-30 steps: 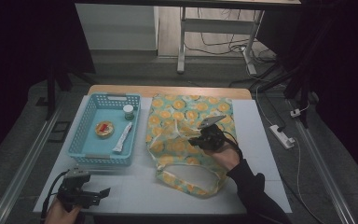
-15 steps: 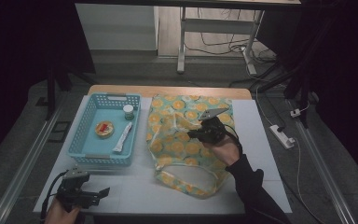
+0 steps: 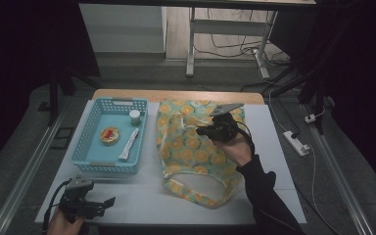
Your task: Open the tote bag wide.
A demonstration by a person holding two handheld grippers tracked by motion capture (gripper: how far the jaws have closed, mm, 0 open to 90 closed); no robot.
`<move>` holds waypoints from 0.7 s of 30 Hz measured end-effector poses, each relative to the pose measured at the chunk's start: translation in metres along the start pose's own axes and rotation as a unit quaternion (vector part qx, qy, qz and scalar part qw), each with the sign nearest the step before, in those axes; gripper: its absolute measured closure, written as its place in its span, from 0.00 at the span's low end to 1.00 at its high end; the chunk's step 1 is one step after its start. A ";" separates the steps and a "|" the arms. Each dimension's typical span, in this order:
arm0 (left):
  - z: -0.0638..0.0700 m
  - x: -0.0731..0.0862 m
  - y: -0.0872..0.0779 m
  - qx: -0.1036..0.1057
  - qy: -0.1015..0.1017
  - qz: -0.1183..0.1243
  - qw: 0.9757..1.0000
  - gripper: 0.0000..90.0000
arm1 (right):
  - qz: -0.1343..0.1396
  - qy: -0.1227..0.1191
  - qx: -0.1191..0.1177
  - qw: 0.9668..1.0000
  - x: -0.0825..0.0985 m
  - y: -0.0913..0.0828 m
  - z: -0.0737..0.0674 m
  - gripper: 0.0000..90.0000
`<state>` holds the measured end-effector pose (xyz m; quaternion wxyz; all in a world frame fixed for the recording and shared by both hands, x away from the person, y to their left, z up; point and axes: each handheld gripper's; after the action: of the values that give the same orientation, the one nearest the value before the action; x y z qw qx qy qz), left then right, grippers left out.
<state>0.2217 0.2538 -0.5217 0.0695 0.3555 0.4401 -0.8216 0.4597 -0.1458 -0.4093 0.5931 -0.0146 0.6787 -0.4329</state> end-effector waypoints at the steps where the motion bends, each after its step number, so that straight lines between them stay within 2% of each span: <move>1: 0.000 0.000 0.000 0.000 0.000 0.000 1.000 0.00 | 0.001 0.000 0.000 1.000 -0.001 0.000 0.000 1.00; 14: -0.002 0.000 -0.001 0.004 -0.005 0.002 1.000 0.00 | 0.004 0.004 0.008 1.000 -0.014 0.000 0.004 1.00; 21: 0.000 0.001 -0.001 -0.004 -0.005 0.006 1.000 0.00 | 0.006 -0.001 0.015 1.000 -0.013 0.000 0.003 1.00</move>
<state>0.2208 0.2549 -0.5215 0.0779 0.3533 0.4408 -0.8215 0.4655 -0.1409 -0.3989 0.5966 -0.0024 0.6714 -0.4396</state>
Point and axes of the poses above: each handheld gripper's, and its own axes: y roughly forward along the jaws, x roughly out of its underside, z roughly to its right, and after that the axes turned 12 degrees about x, right-handed
